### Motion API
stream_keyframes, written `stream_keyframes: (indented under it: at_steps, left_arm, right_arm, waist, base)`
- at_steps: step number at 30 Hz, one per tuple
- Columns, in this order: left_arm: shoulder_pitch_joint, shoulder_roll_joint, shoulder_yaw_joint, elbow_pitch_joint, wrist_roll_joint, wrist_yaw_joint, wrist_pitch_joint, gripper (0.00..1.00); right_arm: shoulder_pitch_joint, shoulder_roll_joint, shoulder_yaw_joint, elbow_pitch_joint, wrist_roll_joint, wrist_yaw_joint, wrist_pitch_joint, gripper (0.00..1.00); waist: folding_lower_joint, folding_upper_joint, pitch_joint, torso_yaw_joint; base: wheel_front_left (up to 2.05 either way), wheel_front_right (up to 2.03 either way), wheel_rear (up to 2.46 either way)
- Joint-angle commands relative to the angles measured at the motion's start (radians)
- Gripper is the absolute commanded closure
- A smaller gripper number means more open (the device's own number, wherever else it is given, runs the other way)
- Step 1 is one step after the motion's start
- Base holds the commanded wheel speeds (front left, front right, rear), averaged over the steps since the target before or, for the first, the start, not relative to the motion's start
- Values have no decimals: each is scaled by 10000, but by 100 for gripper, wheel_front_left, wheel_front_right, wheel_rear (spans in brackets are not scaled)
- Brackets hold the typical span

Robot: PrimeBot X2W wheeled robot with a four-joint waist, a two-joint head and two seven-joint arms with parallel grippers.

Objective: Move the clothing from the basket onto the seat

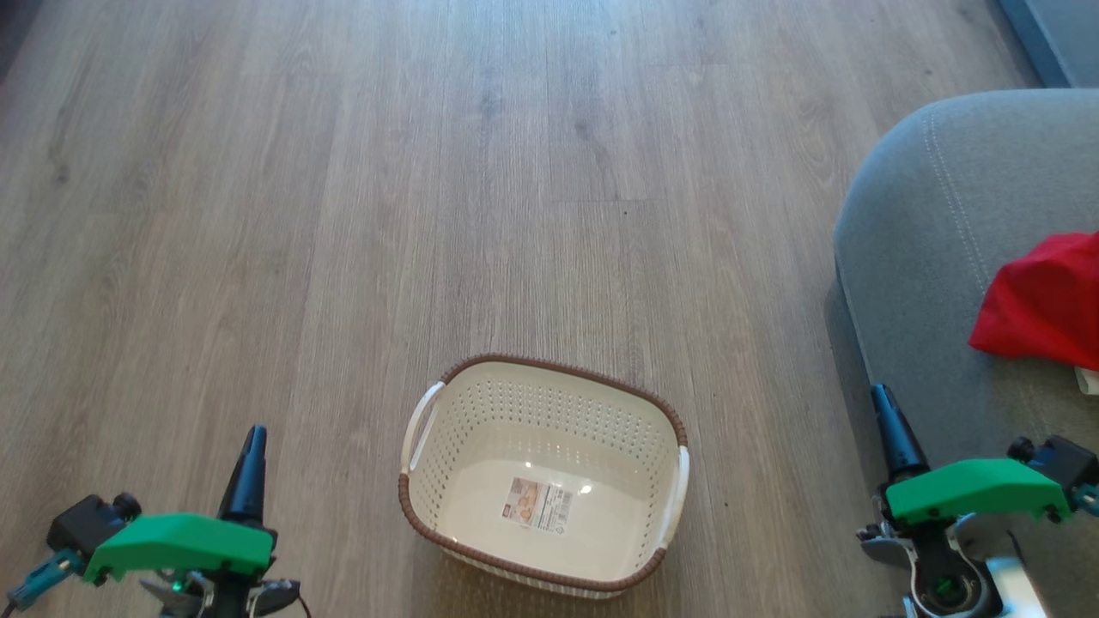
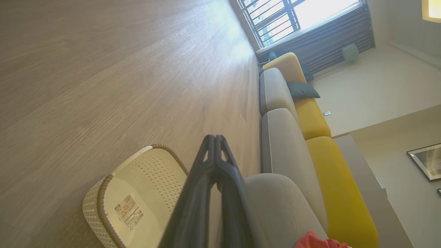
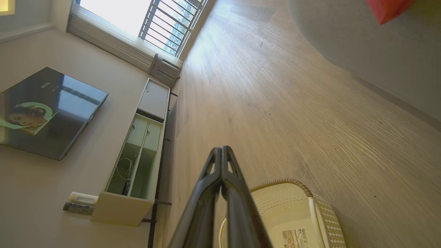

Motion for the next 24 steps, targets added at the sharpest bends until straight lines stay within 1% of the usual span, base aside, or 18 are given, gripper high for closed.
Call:
stream_keyframes:
  at_steps: [1,24]
  left_arm:
    - [-489,26,269,-383,-222,-10,37,100]
    - [-606,-59,385,-669,-2828,-13,700,100]
  right_arm:
    - [-246,-12,65,-416,246,0,89,100]
    - [-197,-7,-239,-973,3000,-1,755,100]
  waist:
    - [0,0,-3,-2]
    - [0,0,-82,-67]
  base:
    - [0,0,0]
    - [0,0,0]
